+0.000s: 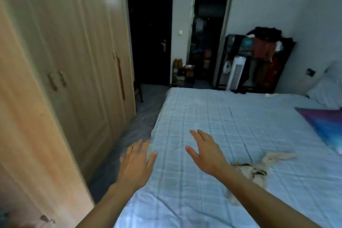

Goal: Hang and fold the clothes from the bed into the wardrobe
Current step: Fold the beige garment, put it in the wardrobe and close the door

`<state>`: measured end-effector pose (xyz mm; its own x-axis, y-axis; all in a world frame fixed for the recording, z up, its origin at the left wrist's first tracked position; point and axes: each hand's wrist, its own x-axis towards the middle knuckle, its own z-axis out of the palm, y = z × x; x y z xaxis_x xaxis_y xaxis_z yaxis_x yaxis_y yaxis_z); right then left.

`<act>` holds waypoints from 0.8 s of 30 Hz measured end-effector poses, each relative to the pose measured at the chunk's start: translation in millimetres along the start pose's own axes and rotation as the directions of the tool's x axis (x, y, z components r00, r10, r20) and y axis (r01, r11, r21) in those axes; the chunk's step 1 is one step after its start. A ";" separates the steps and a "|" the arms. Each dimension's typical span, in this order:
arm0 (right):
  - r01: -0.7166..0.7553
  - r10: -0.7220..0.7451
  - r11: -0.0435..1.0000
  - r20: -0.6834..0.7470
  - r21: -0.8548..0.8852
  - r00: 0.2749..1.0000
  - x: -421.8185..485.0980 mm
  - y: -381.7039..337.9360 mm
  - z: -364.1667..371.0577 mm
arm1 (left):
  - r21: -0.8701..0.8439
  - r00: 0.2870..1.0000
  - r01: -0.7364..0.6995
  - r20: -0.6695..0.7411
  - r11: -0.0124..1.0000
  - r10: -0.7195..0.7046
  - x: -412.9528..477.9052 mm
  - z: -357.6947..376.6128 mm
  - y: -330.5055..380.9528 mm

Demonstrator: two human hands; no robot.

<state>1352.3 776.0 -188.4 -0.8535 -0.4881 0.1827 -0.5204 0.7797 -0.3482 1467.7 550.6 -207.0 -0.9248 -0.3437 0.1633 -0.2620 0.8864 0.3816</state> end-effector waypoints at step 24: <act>-0.601 0.606 0.795 -0.113 0.077 0.787 -143.0 384.1 -91.9 | -0.094 0.802 -0.453 0.391 0.886 0.452 98.2 232.7 363.0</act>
<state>1272.0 1181.4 -263.8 -0.9904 0.1329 0.0369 0.1015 0.8833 -0.4576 1217.6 910.8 -264.1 -0.9678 0.2462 -0.0527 0.2131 0.9122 0.3500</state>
